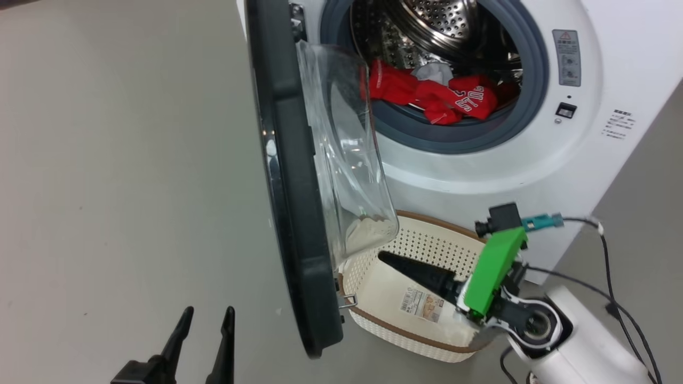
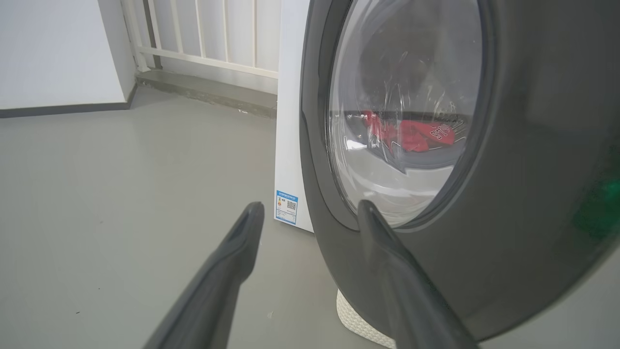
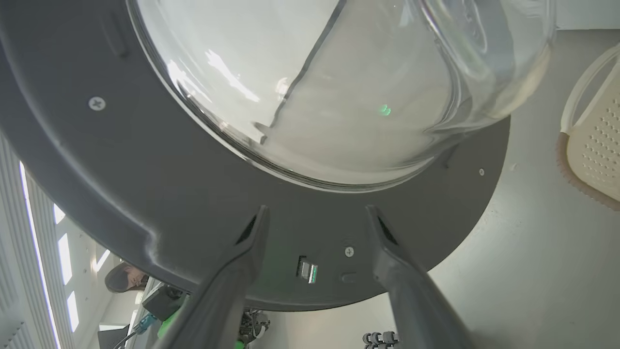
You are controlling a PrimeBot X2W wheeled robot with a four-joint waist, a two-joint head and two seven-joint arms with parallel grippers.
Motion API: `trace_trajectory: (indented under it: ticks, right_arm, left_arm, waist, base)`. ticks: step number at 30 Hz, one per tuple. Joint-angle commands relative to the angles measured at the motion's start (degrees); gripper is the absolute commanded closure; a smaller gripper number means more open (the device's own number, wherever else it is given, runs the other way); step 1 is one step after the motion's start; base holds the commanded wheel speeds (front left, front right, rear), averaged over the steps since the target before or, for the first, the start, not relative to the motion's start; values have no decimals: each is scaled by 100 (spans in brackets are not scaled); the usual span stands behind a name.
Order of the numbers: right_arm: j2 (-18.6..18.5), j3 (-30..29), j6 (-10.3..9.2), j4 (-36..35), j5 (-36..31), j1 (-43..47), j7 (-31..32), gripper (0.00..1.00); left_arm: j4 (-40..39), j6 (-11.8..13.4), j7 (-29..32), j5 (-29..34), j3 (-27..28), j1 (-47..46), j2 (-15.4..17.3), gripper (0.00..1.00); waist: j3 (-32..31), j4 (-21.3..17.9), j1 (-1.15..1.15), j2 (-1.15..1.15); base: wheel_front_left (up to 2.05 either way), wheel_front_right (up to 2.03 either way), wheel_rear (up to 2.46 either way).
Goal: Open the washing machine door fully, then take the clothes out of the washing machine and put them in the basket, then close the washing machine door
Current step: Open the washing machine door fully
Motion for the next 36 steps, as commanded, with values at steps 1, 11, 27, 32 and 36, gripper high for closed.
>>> trace_trajectory:
  ticks: [1, 11, 27, 32, 36]
  right_arm:
    - [11, 15, 23, -114, -69, 56, -77, 0]
    - [-292, 47, 23, -137, -470, 732, -1122, 0]
    - [-886, 1021, 23, 108, -1691, 1072, -3369, 0]
    - [-1035, 1269, 23, 246, -2044, 1011, -4221, 0]
    - [-1114, 1367, 23, 388, -2341, 988, -4449, 0]
  left_arm:
    - [-97, -71, -70, 48, 217, -168, 65, 0]
    - [-17, -118, -70, 81, 356, -116, 65, 0]
    - [15, -134, -70, 115, 448, -67, 65, 0]
    - [19, -134, -70, 125, 469, -67, 65, 0]
    - [27, -132, -70, 117, 484, -71, 65, 0]
  waist:
    - [-32, -67, 0, 0]
    - [-67, -303, 0, 0]
    - [-111, -516, 0, 0]
    - [-106, -548, 0, 0]
    - [-102, -568, 0, 0]
  base:
    - [0, 0, 0]
    - [0, 0, 0]
    - [0, 0, 0]
    - [0, 0, 0]
    - [0, 0, 0]
